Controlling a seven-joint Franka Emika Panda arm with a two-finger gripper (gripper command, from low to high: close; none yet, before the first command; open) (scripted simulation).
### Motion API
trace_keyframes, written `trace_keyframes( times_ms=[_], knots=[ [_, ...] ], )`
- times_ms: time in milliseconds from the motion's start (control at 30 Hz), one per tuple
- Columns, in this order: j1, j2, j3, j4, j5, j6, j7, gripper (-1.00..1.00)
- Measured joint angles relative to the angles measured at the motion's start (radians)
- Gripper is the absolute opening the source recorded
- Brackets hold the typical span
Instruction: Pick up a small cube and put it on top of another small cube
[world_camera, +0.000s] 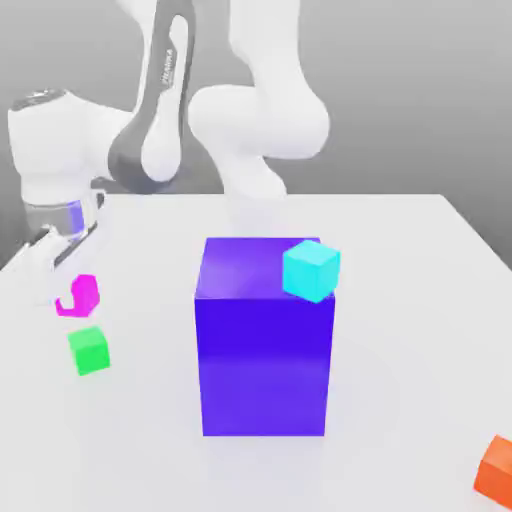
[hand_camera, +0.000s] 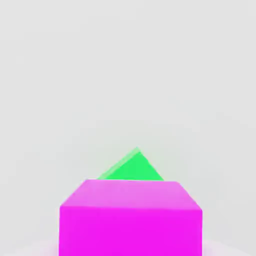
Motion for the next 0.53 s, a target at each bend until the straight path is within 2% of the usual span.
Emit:
trace_keyframes(
  times_ms=[67,100,267,300,533],
  knots=[
    [0.002,0.075,0.030,0.002,0.096,0.067,-0.066,-1.00],
    [-0.009,0.109,0.053,0.004,0.146,0.097,-0.102,1.00],
    [-0.009,0.109,0.053,0.004,0.146,0.097,-0.102,1.00],
    [-0.015,0.126,0.063,0.005,0.172,0.112,-0.120,1.00],
    [-0.089,-0.081,0.077,-0.005,-0.043,-0.077,0.029,1.00]
  ],
)
